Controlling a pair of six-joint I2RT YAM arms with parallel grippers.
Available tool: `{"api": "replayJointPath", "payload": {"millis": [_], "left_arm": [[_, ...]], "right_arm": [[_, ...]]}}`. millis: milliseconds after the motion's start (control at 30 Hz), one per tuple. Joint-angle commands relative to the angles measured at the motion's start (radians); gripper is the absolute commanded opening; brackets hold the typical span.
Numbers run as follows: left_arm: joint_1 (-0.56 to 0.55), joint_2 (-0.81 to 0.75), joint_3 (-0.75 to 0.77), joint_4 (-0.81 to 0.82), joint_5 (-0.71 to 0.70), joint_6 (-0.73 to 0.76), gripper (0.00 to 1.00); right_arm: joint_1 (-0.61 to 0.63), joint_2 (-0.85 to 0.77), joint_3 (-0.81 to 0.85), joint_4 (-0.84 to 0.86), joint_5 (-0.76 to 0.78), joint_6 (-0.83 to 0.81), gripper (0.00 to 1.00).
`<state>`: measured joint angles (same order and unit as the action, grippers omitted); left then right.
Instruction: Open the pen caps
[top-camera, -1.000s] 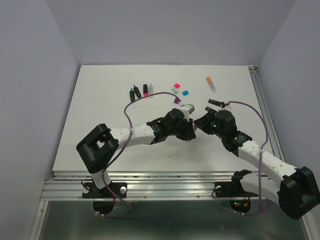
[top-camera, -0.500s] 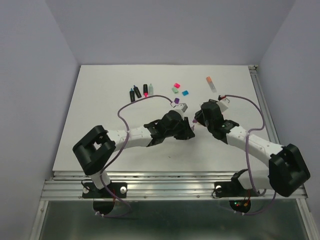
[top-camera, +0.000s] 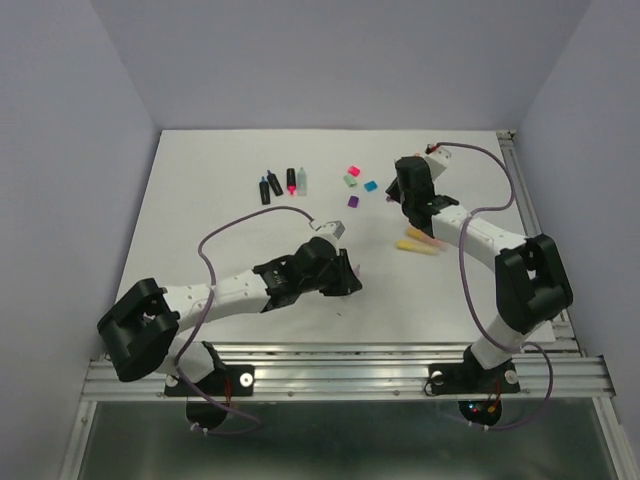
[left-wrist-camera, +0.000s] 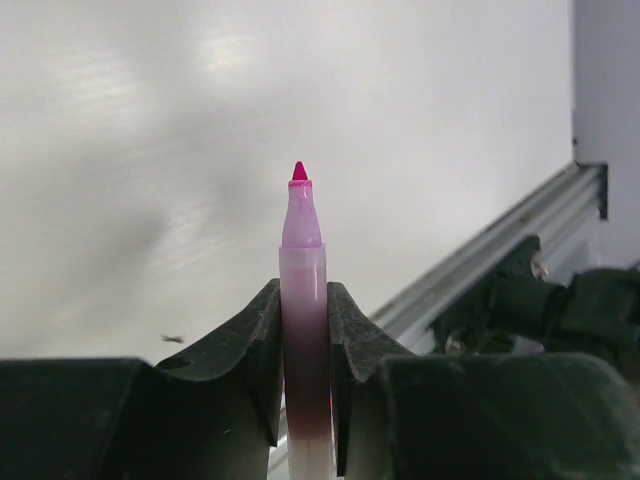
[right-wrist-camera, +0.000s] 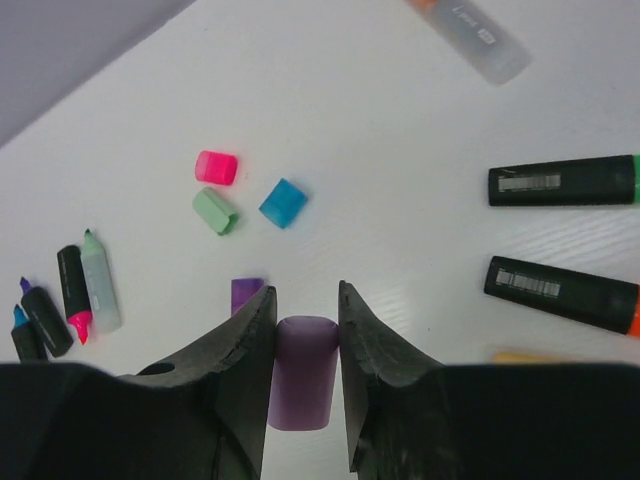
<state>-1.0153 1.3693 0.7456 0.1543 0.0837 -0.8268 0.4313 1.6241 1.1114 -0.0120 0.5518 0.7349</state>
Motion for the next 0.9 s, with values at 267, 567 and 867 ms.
{"api": "replayJointPath", "payload": {"millis": [267,567,867], "left_arm": [[0.453,-0.056,0.067,-0.139,-0.194,0.155,0.00],[0.619,0.083,0.161,-0.134,-0.153,0.229,0.00],[0.685,0.172,0.236,-0.142,-0.113,0.259,0.00]], "right_arm": [[0.003,0.281,0.192,0.130,-0.266,-0.195,0.01],[0.003,0.450,0.344,0.069,-0.285,-0.249,0.10],[0.004,0.491,0.384,0.044,-0.285,-0.246,0.21]]}}
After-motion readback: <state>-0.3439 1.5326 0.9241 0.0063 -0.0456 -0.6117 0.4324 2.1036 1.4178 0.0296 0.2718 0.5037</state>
